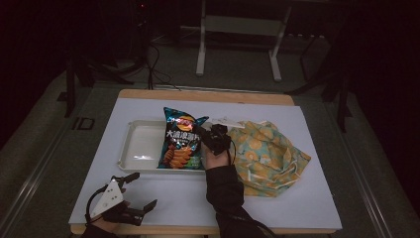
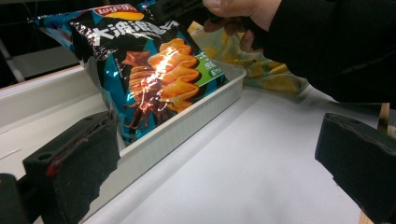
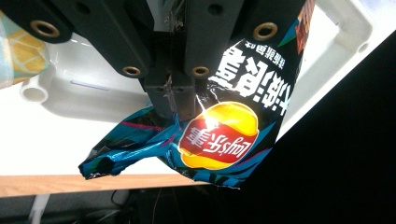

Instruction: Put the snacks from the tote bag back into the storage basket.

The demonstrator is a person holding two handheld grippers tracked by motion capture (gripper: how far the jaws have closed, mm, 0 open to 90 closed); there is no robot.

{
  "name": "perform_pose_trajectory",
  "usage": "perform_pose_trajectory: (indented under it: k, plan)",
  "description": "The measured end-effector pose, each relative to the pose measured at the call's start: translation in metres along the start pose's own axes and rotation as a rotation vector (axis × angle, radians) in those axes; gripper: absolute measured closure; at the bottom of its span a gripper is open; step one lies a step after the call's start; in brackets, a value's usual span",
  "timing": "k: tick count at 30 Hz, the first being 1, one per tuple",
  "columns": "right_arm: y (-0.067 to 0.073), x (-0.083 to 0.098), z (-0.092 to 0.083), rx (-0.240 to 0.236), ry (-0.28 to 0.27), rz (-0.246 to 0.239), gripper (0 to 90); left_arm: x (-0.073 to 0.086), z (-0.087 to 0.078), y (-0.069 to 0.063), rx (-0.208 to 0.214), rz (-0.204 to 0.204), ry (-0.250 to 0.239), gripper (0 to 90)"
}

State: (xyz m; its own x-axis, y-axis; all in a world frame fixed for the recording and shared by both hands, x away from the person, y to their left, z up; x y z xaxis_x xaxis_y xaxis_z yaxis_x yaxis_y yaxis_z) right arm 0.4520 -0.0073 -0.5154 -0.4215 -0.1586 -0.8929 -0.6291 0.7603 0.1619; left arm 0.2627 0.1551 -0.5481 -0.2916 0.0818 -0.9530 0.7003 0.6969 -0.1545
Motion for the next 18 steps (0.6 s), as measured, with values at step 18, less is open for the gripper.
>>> perform_pose_trajectory:
  k: [18]
  plan:
    - [-0.002, -0.024, -0.013, 0.013, 0.078, -0.098, 72.2, 0.001, 0.0, 0.0, -0.001, -0.001, 0.004, 0.0]
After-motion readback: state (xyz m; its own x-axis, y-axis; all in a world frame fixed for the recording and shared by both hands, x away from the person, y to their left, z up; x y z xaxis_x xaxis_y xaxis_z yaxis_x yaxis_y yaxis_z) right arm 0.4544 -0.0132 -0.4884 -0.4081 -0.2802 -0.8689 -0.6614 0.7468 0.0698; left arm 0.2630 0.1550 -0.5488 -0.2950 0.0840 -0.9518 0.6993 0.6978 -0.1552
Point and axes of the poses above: each handheld gripper's, and its own axes: z roughly forward along the jaws, x roughly out of its underside, y roughly to its left, the point moved 10 cm from there along z, roughly forward along the jaws, and after that the axes turned 12 degrees about -z, right-handed, at the moved point
